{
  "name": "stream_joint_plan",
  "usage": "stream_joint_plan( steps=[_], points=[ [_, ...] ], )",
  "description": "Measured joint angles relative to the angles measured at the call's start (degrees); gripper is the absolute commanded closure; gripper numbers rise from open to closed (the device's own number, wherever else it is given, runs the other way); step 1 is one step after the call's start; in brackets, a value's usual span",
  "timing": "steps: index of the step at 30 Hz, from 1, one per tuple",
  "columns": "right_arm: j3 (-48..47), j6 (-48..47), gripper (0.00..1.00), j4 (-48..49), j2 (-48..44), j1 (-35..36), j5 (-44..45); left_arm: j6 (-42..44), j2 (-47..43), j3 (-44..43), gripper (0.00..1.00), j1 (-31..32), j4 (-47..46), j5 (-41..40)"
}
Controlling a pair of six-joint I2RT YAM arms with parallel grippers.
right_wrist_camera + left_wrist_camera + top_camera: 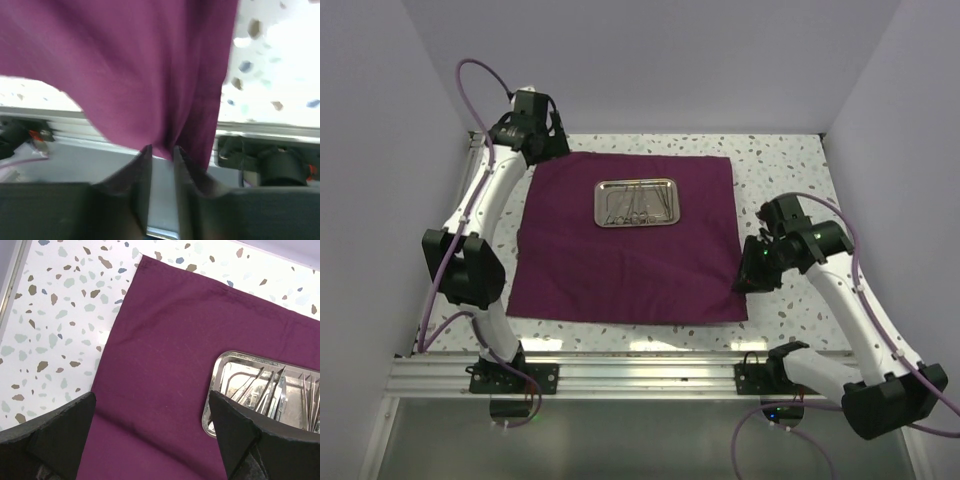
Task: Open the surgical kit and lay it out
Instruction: Open the surgical kit at the center of the board, then pick up the medical item from the container.
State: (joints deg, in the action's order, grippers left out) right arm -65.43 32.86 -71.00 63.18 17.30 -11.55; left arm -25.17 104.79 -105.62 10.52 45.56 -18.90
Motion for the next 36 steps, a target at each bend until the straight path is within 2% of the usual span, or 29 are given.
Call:
stream_joint_plan(
  steps=[1, 5, 10, 14, 18, 21, 24, 28, 36],
  points=[
    [1.09, -0.68, 0.02, -0.87, -1.16, 0.0, 0.55, -0.31, 0.0, 0.13, 0.01, 0.0, -0.13, 0.09],
    [4.35, -1.51, 0.01, -4.39, -1.05, -0.04, 2.19, -0.83, -0.04, 1.68, 0.01, 0.0, -0.24, 0.26],
    [3.67, -1.44, 0.01, -5.31, 2.23, -0.04, 4.81, -0.98, -0.76, 5.79, 0.01, 0.0, -0.07, 0.39],
    [-1.57, -1.14, 0.02, -2.6, 6.88, -0.04, 5.53, -0.94, -3.17, 10.29, 0.02, 0.04, -0.52, 2.14],
    [-11.45, -0.31, 0.09, 4.39, 18.86, -0.04, 3.8, 0.24, -3.54, 11.72, 0.03, 1.9, -1.75, 4.83],
    [-18.4, 0.39, 0.14, 9.81, 27.76, 0.04, 2.47, 1.79, 0.59, 6.99, 0.04, 6.25, -0.85, 4.87],
    [-21.33, 0.48, 0.15, 11.93, 31.12, 0.09, 1.66, 2.56, 7.91, -0.59, 0.06, 10.71, -1.53, 5.01],
    [-23.02, -0.26, 0.17, 11.76, 31.15, 0.31, 1.55, 3.43, 15.56, -4.83, 0.07, 14.16, -1.27, 5.25],
    [-18.32, -1.16, 0.2, 11.82, 28.5, 0.33, 1.75, 3.72, 22.91, -5.44, 0.09, 13.99, 0.04, 5.22]
  ],
)
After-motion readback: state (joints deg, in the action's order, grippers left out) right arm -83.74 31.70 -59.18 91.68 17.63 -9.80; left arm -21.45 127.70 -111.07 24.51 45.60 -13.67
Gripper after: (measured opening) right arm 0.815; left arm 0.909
